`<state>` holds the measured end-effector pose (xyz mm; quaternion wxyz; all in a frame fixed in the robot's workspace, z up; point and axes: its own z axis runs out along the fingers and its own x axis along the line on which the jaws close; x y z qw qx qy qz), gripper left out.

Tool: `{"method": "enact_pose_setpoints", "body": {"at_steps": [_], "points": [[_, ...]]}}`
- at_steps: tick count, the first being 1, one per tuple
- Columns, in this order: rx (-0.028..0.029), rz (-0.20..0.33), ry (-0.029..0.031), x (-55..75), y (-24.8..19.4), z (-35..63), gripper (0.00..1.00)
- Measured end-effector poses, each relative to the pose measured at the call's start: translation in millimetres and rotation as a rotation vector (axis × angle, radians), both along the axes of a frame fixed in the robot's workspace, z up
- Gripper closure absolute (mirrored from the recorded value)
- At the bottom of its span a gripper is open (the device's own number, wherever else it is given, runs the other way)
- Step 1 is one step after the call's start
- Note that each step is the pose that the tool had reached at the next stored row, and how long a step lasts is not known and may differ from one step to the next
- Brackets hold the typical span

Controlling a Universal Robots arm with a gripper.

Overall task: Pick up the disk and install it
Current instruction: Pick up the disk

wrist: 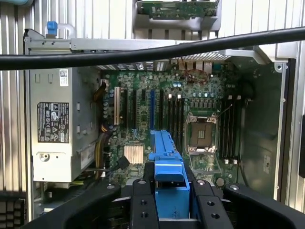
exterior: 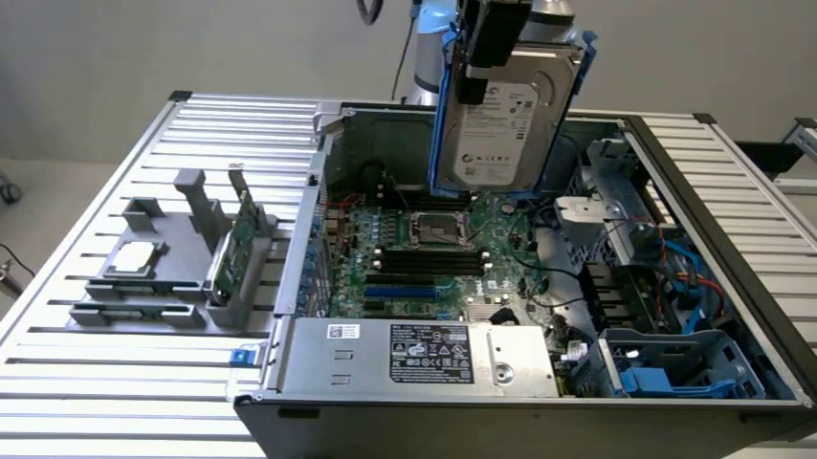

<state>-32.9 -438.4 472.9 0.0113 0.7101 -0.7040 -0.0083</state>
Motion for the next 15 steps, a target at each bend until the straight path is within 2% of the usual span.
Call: {"method": "enact_pose_setpoints", "body": {"at_steps": [15], "points": [[0.0, 0.0, 0.0, 41.2, -42.3, 0.0, 0.67]]}}
